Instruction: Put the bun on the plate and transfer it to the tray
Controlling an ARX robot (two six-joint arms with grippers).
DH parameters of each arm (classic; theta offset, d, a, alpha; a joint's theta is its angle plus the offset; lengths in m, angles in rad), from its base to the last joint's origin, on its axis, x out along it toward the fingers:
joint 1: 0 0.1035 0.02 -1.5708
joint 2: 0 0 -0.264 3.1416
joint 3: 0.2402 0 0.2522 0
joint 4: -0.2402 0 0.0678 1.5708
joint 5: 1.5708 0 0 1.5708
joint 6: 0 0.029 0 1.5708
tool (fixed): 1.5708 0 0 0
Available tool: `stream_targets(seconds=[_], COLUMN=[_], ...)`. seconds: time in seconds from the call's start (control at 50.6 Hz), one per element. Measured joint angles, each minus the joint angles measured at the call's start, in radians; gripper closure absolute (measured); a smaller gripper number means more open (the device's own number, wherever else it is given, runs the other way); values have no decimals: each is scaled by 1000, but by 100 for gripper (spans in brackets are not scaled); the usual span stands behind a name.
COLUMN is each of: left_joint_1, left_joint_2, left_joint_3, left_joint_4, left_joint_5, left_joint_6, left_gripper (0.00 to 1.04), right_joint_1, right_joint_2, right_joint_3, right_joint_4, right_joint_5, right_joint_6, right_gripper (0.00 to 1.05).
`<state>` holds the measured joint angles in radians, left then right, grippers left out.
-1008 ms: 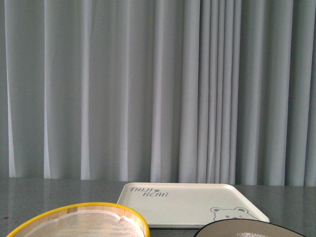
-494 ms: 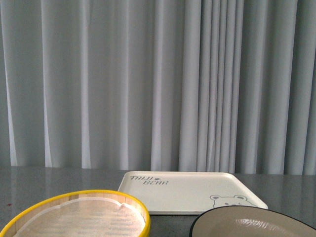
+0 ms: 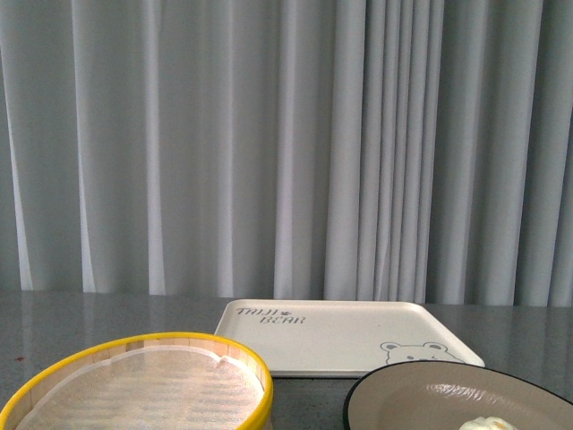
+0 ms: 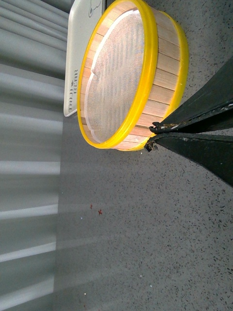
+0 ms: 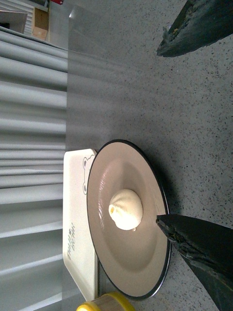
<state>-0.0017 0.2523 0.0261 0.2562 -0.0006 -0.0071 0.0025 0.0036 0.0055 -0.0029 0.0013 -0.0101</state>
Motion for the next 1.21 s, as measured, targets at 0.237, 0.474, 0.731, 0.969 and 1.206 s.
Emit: stream_targets(seconds=[0.237, 0.474, 0.731, 0.969, 1.206], left_joint_1=[0, 0, 0, 0, 0], left_joint_2=[-64, -249, -248, -248, -248], left_joint_3=[0, 0, 0, 0, 0], left_joint_4=[-64, -251, -256, -256, -256], left_joint_5=[0, 1, 0, 0, 0], left_joint_6=[0, 2, 2, 2, 3], left_gripper=[101, 101, 96, 42, 7], right_joint_1=[0, 0, 0, 0, 0], right_joint_2=[0, 0, 0, 0, 0], right_joint_3=[0, 0, 0, 0, 0], right_joint_4=[0, 0, 0, 0, 0], right_joint_5=[0, 0, 0, 0, 0], right_joint_6=[0, 0, 0, 0, 0], right_gripper=[9, 9, 9, 9, 9])
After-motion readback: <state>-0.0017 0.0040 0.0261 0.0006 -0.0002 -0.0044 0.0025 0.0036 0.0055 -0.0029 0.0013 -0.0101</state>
